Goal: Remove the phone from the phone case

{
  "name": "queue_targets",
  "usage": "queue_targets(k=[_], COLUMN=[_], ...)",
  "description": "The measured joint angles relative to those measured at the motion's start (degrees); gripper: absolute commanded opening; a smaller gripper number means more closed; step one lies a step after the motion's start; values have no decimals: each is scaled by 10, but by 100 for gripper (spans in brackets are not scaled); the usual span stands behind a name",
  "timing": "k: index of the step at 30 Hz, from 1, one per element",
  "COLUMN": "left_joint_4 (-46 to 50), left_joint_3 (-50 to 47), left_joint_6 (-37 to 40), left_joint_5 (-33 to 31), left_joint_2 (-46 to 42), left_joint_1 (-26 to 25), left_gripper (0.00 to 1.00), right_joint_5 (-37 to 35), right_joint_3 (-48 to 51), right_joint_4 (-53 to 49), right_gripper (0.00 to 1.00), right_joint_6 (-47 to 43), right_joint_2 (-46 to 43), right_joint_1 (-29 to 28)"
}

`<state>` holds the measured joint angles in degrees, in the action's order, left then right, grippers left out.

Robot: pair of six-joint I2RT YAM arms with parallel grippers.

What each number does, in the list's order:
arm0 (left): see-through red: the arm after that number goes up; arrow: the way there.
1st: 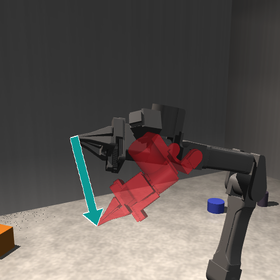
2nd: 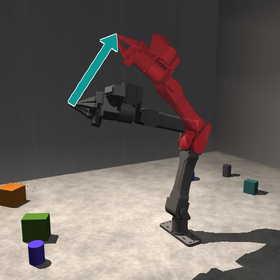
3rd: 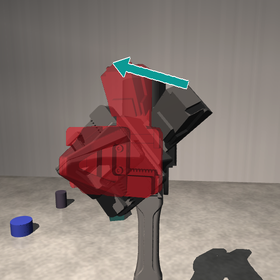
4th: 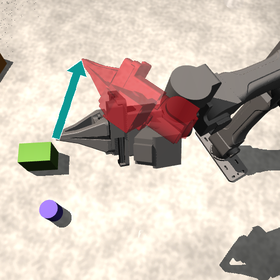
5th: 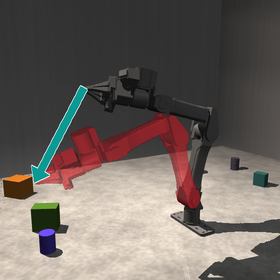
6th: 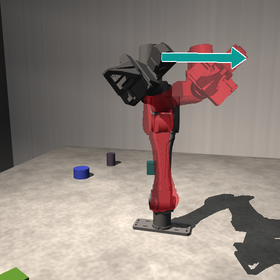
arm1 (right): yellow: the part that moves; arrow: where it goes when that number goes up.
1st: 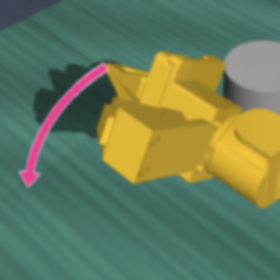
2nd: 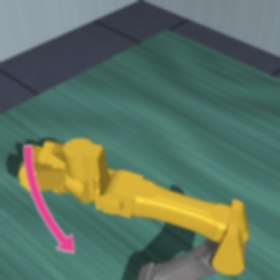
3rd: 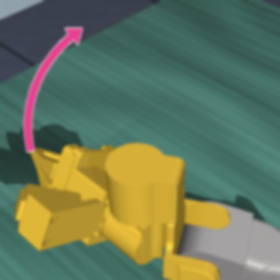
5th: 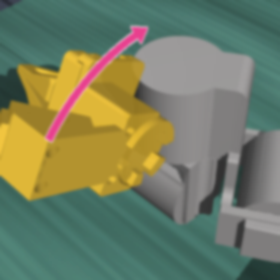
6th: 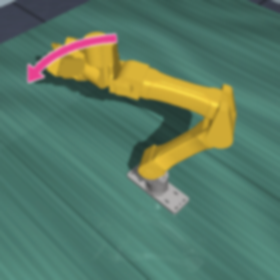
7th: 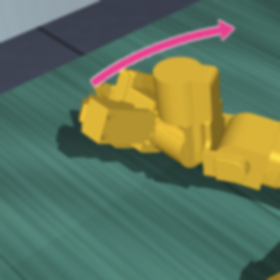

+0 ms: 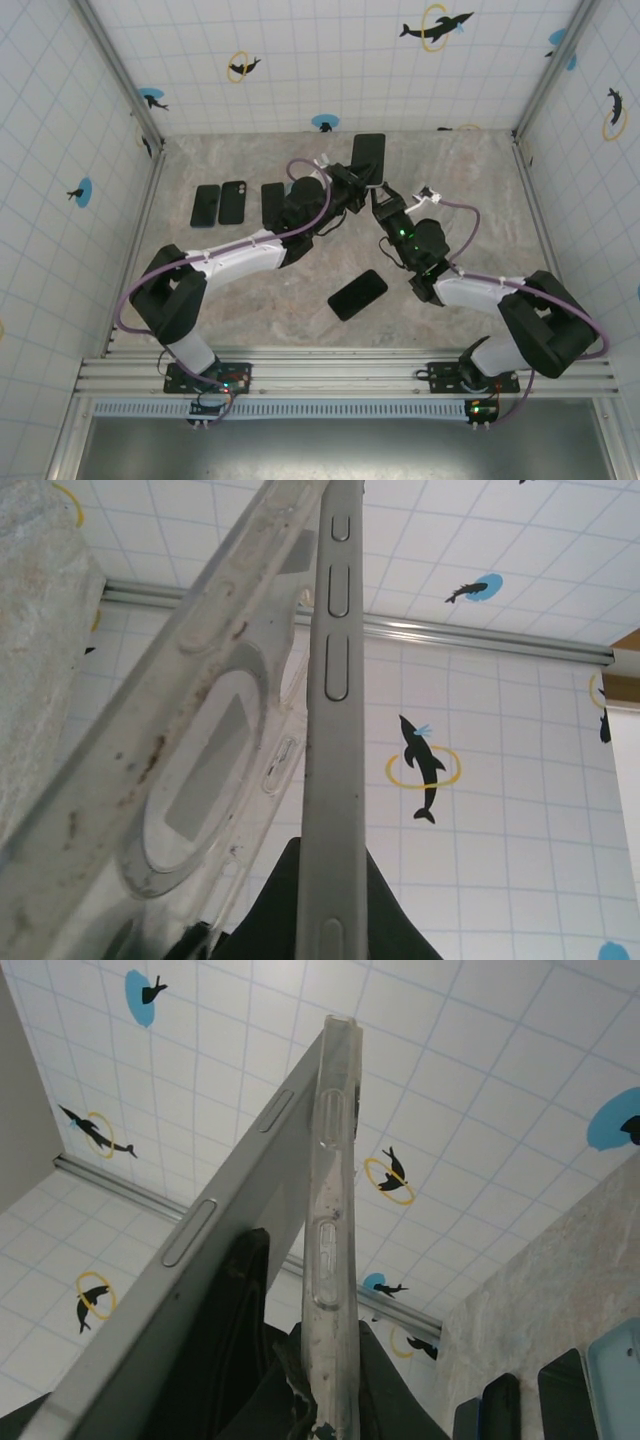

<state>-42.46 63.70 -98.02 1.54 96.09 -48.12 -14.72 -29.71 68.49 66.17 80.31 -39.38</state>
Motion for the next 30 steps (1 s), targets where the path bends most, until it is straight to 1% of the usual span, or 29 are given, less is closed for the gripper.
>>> queue_targets(k=[2, 8, 17, 22, 26, 30], left_joint_4=[9, 28, 47, 35, 31, 30], left_joint_3=[6, 13, 10, -41, -89, -121], left_joint_6=[0, 3, 7, 7, 11, 22], left_joint_5=[2, 2, 2, 0, 0, -2], left_joint_2=[0, 0, -15, -45, -44, -25], left_joint_1=[-2, -2, -5, -3, 12, 35], left_gripper=[0, 0, 0, 0, 0, 0], right_joint_5=[-7, -25, -39, -13, 14, 30], right_joint_3=[0, 0, 12, 16, 16, 17], right_joint_4=[-17, -52, -92, -109, -129, -141], right_gripper=[0, 0, 0, 0, 0, 0], right_joint_6=[-5, -29, -47, -52, -53, -53], right_joint_2=[-7, -10, -2, 2, 2, 0], right_joint_1=[0, 9, 53, 77, 96, 107])
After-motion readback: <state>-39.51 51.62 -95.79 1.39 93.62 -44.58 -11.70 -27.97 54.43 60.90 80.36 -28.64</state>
